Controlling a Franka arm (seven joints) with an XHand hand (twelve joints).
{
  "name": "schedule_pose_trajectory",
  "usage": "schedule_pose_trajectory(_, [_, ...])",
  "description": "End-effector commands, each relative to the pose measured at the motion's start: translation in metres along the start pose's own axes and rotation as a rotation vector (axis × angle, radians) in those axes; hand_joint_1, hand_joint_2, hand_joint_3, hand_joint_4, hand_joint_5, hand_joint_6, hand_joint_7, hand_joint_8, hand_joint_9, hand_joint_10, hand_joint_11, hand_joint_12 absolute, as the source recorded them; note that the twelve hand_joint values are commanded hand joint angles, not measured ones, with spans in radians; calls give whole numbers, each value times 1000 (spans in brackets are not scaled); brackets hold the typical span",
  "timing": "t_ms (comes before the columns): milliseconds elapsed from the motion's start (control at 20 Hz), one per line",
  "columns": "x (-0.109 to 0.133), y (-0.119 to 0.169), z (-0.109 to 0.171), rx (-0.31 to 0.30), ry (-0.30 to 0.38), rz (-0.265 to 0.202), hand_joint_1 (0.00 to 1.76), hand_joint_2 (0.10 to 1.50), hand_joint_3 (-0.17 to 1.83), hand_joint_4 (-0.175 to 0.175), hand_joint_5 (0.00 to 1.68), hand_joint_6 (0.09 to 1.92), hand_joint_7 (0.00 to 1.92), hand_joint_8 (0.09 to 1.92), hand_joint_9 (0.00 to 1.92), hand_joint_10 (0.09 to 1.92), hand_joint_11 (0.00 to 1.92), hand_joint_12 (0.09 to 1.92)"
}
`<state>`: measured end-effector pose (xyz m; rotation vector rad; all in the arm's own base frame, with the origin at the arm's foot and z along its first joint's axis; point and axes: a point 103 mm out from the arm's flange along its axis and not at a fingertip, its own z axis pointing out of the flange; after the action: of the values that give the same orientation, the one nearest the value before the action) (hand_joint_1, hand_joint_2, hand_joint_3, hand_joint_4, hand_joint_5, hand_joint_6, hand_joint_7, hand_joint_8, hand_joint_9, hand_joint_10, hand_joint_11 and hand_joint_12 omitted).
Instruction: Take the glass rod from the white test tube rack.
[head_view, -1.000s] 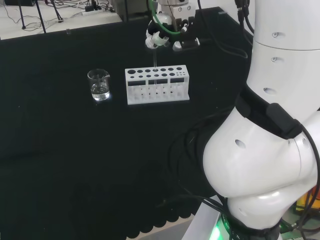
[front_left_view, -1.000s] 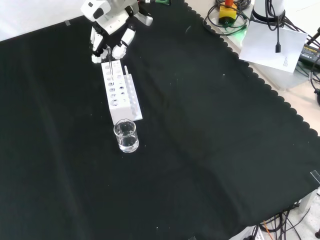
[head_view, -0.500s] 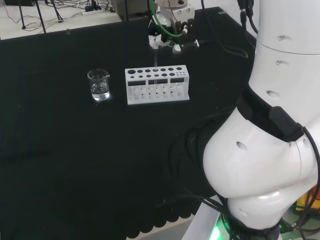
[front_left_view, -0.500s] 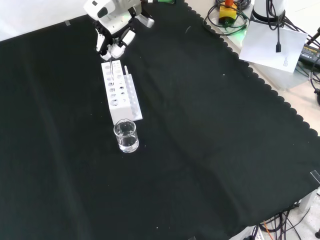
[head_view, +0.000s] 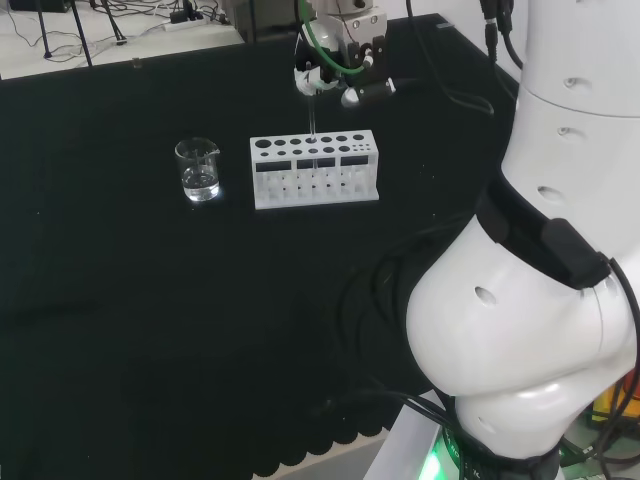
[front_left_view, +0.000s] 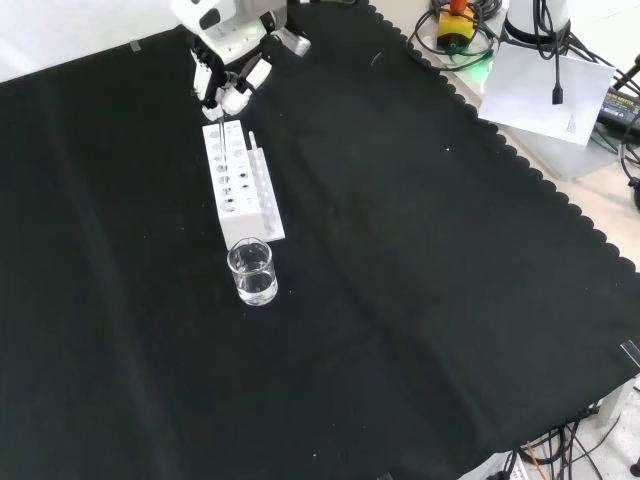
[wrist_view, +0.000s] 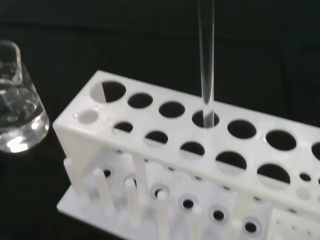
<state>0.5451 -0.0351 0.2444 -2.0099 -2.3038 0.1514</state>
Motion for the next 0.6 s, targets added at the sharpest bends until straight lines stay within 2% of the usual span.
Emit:
schedule_pose_trajectory(50, [14,-17,-36,-245,36,-30,1298,1143,-175,-175,1193,383,1080,1182,1577,984,1603,723])
schedule_pose_trajectory(350, [15,-26,-64,-269,79,-33,1303,1133,-175,-175,1224,315,1104,1146,1594,947,1621,702])
schedule_pose_trajectory(600, [24,-33,-84,-229,68,-22,1303,1134,-175,-175,1229,303,1099,1155,1601,945,1627,702])
